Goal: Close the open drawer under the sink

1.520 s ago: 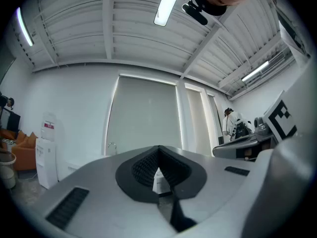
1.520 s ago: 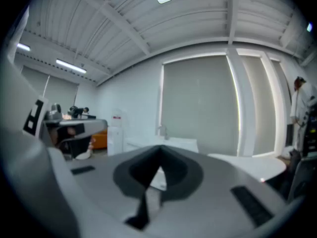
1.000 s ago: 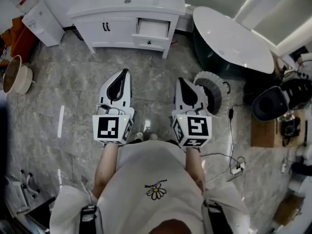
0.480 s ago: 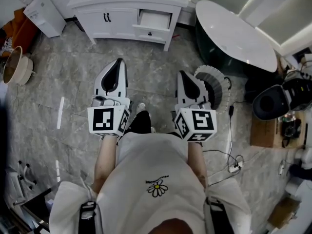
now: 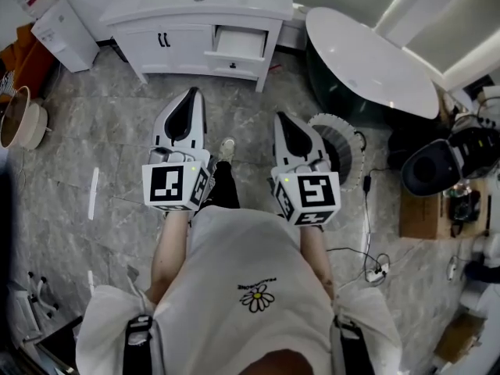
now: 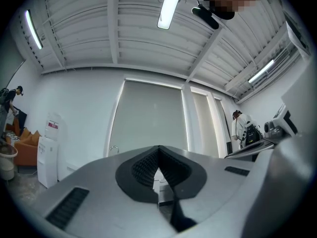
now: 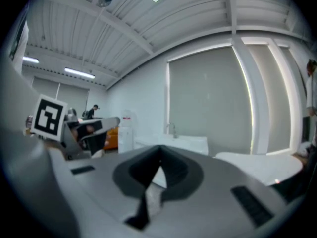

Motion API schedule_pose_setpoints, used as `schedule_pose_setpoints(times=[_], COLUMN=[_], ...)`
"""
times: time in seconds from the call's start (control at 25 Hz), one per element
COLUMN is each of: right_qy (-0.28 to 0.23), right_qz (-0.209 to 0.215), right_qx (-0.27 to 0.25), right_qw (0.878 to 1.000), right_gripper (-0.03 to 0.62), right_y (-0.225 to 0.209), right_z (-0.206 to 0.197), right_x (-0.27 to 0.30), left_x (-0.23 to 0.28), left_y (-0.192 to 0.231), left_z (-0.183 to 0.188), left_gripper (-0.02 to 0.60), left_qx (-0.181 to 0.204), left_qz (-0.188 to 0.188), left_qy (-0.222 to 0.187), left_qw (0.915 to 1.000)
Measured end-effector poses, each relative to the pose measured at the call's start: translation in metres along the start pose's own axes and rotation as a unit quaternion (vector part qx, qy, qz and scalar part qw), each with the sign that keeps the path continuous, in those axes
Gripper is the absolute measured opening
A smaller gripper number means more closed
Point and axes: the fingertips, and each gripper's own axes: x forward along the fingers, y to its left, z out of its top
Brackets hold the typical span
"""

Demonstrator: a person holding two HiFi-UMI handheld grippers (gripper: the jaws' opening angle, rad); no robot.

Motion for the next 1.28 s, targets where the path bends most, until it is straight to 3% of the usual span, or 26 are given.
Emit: schedule_pose_setpoints(times=[0.28,0.68,1.28], right_qy=[0.006,0.041,0.038], right_qz=[-0.011,-0.019,-0.051], right_qx=[-0.011,-0.018,-0.038], right_qw=[1.0,0.999,0.997], right_gripper=[0.029,0.029,0.029], right_y=[-0.023,-0.041,-0.084], right_z=[0.002,-0.008,0.032], right_x=[0.042,0.13,0.268], left_x=[0.052,0.133,0.264], left_y=[0.01,0.06,0.127], left_z=[-0.008,-0.041,-0.083], left_gripper=[0.02,0.021,0.021], left_qx=[-0.011,-0.016,-0.049], left_qz=[-0.018,-0.027,-0.037], left_qy=[-0.01,0.01,0.036], left_qw=[0.9997,0.9995,0.9974])
